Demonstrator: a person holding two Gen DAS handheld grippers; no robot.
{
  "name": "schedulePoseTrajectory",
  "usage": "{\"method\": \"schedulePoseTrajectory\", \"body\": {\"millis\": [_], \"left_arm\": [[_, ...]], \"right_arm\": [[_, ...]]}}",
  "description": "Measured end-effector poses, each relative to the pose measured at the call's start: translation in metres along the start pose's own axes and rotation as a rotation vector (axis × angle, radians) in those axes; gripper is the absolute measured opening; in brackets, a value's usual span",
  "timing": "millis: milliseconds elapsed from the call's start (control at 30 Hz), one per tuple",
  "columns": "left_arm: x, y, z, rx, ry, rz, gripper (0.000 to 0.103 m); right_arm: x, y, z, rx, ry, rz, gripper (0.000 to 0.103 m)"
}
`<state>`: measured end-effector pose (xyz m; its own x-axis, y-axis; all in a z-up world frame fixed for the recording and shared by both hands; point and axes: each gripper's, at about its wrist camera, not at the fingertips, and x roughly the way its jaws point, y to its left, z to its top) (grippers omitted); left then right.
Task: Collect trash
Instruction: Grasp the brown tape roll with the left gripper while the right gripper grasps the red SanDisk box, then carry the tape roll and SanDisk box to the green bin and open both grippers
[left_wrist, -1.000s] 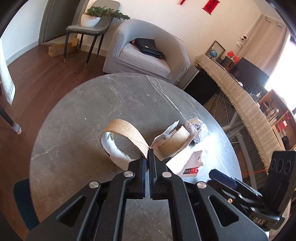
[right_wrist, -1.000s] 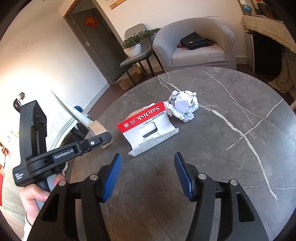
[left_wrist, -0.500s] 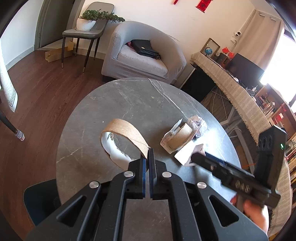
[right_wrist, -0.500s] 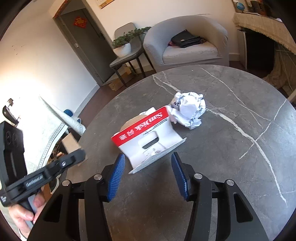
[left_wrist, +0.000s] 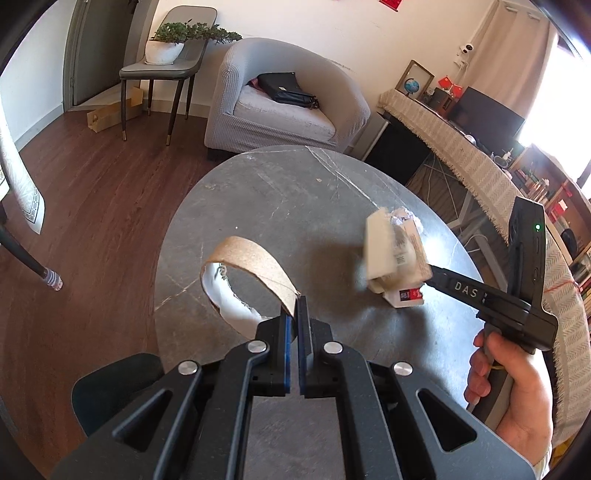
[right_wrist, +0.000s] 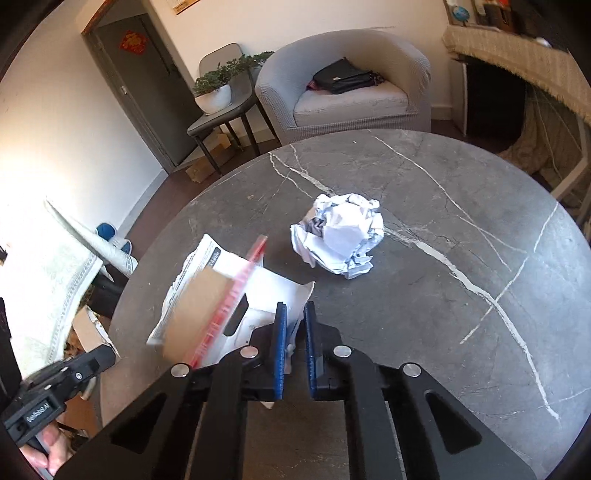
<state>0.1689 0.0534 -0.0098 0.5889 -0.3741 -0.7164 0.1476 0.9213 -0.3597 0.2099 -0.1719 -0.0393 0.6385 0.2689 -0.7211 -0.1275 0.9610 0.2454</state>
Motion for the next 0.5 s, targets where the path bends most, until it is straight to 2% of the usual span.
{"method": "schedulePoseTrajectory", "body": {"millis": [100,333,500], "left_arm": [[-0.002,0.001,-0.003,0.013,0.004,0.003,0.004],[-0.011,0.004,-0.004,0.010,-0.009,0.005,0.004],[-0.015,0.001,-0.008,0.030,-0.013,0.009,0.004]], "right_arm": [[-0.008,0.015,0.000,-0.081,-0.043,-0.026,0.002],[-0.031,0.042,-0.003,-0.248,-0.172,-0.087,0.001],[-0.040,0.048,-0.001,-0.322,-0.232,-0.106,0.001]]}}
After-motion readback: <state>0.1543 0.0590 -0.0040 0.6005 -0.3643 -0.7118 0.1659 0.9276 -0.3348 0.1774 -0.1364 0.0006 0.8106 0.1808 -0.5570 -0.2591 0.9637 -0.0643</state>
